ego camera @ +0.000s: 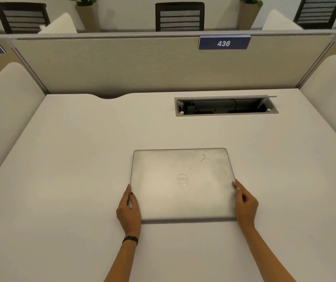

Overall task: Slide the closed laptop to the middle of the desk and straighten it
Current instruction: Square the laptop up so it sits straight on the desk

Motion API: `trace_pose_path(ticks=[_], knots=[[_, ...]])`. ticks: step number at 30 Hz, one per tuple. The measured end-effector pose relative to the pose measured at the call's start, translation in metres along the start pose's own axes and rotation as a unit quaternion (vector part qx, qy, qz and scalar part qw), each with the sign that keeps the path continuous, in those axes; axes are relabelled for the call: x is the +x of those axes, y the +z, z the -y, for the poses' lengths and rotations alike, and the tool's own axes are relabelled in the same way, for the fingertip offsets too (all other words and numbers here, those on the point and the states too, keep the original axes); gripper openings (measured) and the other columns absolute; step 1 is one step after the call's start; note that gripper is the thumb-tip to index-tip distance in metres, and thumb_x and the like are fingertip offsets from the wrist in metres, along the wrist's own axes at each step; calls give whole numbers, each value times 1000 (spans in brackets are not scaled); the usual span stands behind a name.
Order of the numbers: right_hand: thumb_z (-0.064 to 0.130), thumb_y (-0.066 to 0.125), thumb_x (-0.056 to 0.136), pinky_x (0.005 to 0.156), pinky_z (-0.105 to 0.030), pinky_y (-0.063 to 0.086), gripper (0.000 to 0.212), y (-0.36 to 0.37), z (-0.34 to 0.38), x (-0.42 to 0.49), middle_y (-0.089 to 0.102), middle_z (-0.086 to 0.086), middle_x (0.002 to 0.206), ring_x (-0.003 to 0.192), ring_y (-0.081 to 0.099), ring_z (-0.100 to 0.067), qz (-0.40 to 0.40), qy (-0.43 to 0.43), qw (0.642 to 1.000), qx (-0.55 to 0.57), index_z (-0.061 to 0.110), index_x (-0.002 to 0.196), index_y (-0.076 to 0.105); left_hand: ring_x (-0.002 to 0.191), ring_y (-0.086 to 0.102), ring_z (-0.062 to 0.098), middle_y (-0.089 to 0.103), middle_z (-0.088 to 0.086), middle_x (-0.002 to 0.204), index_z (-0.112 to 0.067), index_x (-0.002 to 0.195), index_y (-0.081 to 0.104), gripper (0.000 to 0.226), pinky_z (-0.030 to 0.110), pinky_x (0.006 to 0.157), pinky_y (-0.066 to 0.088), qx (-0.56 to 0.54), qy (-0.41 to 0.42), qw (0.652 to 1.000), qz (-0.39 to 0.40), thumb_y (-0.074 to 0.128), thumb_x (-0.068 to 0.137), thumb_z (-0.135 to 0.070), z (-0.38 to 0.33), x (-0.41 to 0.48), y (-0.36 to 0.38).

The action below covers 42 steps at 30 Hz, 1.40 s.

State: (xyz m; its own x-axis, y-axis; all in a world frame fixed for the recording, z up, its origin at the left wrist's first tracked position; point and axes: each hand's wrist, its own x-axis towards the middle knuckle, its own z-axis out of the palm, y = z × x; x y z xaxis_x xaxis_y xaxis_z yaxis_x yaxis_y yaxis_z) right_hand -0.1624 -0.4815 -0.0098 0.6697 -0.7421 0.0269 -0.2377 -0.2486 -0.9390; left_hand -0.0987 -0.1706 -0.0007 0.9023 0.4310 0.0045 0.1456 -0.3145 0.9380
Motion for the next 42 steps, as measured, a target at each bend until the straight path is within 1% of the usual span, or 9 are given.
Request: trace_pose_path(ticks=[4, 6, 8, 12, 24, 29, 32, 36, 42], knots=[[4, 46, 93, 50, -2, 36, 30, 0, 2, -1, 68, -4, 111, 50, 49, 5, 6, -2, 1000, 8, 5, 116, 65, 104, 63, 15, 65, 11, 124, -7, 126, 59, 34, 21, 93, 48, 5, 3, 1000, 13, 46, 95, -2, 1, 0, -2], [5, 46, 93, 55, 0, 40, 30, -1, 4, -1, 67, -1, 113, 61, 57, 7, -1, 9, 1000, 17, 5, 114, 66, 69, 57, -4, 69, 20, 109, -7, 125, 60, 35, 7, 72, 46, 0, -10, 1000, 15, 44, 95, 0, 4, 0, -3], [8, 46, 93, 65, 0, 45, 29, 0, 4, -2, 68, -3, 112, 83, 65, -2, -21, 34, 998, 38, 6, 110, 69, 53, 45, -2, 69, 25, 97, -7, 123, 62, 35, 3, 58, 39, -26, -25, 999, 9, 43, 94, 2, 6, 0, -4], [16, 46, 89, 69, -5, 50, 30, 5, 5, -4, 73, -3, 103, 96, 66, -15, -80, 81, 990, 82, 12, 98, 74, 97, 63, 22, 65, 5, 123, -7, 123, 61, 35, 25, 92, 51, -70, -42, 997, 0, 43, 94, 1, 2, -2, -4], [20, 45, 87, 54, -6, 44, 31, 20, 9, 8, 75, -2, 91, 69, 61, -5, -142, 97, 984, 50, 17, 91, 76, 107, 63, 18, 70, 0, 115, -15, 111, 69, 31, 28, 91, 50, -68, -85, 992, -64, 47, 91, -9, -8, 18, 15], [18, 48, 89, 73, -28, 51, 28, 22, 10, 12, 75, -4, 99, 84, 64, -14, -131, 81, 988, 26, 14, 96, 75, 105, 64, 29, 69, 3, 116, -11, 115, 68, 28, 44, 95, 52, -45, -65, 996, -50, 50, 92, -8, -5, 21, 19], [15, 49, 90, 80, -25, 50, 26, 22, 11, 12, 73, -4, 105, 92, 63, -11, -114, 66, 991, 22, 11, 101, 73, 106, 64, 22, 69, 3, 117, -9, 115, 67, 27, 35, 96, 51, -53, -56, 996, -44, 52, 92, -8, -3, 21, 18], [12, 49, 90, 75, 1, 45, 26, 20, 13, 13, 72, -3, 107, 97, 62, -8, -98, 60, 993, 32, 8, 104, 72, 95, 60, -3, 68, -5, 112, -13, 113, 69, 26, 0, 76, 44, -87, -85, 992, -44, 51, 93, -14, -3, 22, 17], [12, 50, 91, 72, -1, 41, 26, 20, 11, 13, 71, -1, 108, 92, 61, -2, -88, 60, 994, 25, 10, 105, 71, 84, 57, -21, 69, -15, 102, -19, 107, 72, 26, -5, 69, 42, -107, -112, 987, -40, 51, 91, -24, -1, 23, 17]])
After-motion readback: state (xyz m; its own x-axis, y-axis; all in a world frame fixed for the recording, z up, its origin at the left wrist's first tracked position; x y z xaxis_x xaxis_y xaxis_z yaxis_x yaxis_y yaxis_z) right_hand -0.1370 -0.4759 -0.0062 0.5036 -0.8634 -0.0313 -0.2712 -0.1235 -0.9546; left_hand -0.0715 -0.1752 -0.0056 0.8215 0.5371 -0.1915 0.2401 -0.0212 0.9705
